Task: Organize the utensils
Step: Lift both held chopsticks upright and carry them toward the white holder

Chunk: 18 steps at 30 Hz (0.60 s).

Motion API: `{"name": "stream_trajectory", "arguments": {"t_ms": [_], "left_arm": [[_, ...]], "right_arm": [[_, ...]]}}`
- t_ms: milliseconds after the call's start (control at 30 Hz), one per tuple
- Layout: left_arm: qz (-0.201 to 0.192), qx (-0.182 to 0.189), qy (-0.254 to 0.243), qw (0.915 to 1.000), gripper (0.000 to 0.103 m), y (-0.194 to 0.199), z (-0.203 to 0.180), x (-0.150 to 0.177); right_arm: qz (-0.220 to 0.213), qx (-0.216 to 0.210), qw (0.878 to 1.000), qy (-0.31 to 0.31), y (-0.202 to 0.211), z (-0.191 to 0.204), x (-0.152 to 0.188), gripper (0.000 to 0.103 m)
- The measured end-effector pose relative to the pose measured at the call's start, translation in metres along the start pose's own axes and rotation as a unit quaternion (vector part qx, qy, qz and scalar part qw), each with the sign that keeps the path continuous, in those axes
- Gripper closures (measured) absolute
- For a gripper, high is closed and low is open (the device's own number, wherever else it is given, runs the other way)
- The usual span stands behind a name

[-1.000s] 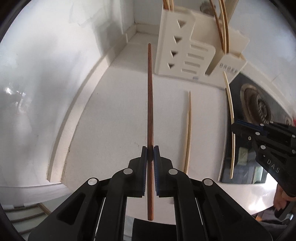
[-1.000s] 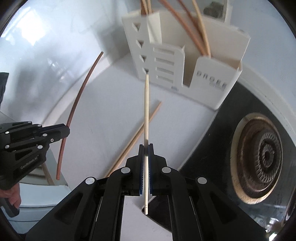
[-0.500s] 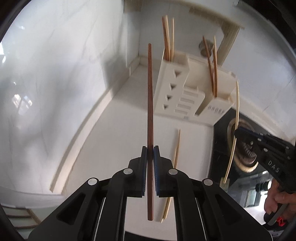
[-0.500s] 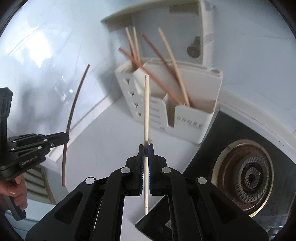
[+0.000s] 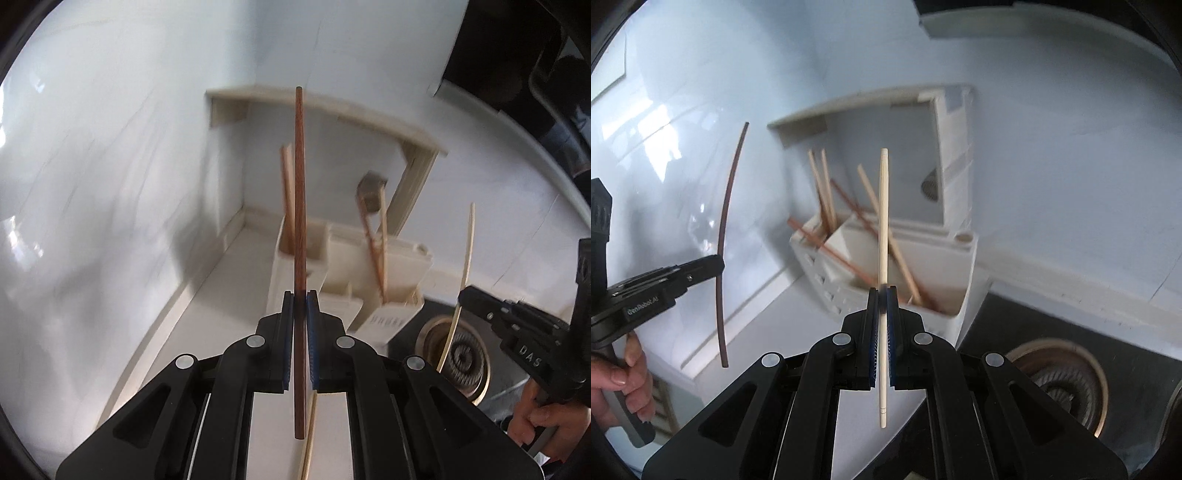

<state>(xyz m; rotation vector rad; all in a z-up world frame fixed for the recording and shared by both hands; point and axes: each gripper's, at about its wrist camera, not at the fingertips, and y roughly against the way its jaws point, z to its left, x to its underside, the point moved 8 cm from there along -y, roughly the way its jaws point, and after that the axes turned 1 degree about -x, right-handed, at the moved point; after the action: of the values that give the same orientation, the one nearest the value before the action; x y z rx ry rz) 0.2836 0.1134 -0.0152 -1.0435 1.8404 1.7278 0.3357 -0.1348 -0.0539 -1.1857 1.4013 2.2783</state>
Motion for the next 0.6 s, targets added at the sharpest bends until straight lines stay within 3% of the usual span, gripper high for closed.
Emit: {"name": "stream_trajectory", "arguments": {"t_ms": [500,600], "left_arm": [[-0.091,0.043,0.012,0.9948,0.097,-0.009,-0.013,-0.056],[-0.107,0.061,0.039,0.9917,0.097,-0.011,-0.009,-0.065]], "right_arm": [[-0.060,0.002,0.998,-0.025,-0.003,-0.022,-0.042,0.098],[-0.070,0.005,0.997,-0.024,-0.003,-0.021,-0.051,0.098]]}}
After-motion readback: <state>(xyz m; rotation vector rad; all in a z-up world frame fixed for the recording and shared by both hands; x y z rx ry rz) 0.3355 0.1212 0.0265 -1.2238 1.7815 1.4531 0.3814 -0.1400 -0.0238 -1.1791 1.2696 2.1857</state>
